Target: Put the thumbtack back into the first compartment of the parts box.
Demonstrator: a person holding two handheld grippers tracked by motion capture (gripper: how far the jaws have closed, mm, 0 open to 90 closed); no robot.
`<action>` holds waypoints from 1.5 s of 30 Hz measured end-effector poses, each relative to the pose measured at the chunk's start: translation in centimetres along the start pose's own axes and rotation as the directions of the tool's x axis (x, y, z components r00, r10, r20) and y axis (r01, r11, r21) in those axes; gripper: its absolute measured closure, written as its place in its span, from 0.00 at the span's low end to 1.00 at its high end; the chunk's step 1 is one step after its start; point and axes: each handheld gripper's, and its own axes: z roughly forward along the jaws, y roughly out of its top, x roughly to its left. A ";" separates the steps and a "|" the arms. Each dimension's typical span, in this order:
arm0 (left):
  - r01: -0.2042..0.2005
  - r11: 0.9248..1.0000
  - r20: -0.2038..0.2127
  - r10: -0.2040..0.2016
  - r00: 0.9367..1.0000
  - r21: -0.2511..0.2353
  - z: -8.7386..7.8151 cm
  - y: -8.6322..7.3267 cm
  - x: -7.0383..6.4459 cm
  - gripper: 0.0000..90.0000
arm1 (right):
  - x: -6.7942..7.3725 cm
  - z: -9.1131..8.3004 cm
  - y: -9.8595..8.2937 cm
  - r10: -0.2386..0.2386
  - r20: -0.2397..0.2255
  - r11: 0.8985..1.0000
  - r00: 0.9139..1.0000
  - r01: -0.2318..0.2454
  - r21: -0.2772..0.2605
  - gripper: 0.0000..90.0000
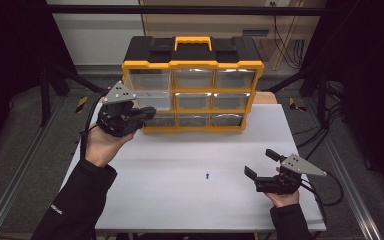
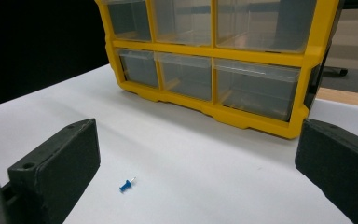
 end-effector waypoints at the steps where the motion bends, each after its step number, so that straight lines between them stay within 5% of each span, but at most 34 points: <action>1: -0.006 1.000 -0.003 0.006 1.000 0.004 -0.1 0.1 0.0 0.94 | 0.0 0.0 0.0 -0.001 -0.002 1.000 1.000 0.001 0.001 0.01; 45: -0.027 0.999 -0.080 0.023 0.997 -0.044 -0.8 4.6 1.6 0.94 | -0.1 -0.2 0.1 0.008 -0.006 1.000 1.000 -0.008 -0.010 0.01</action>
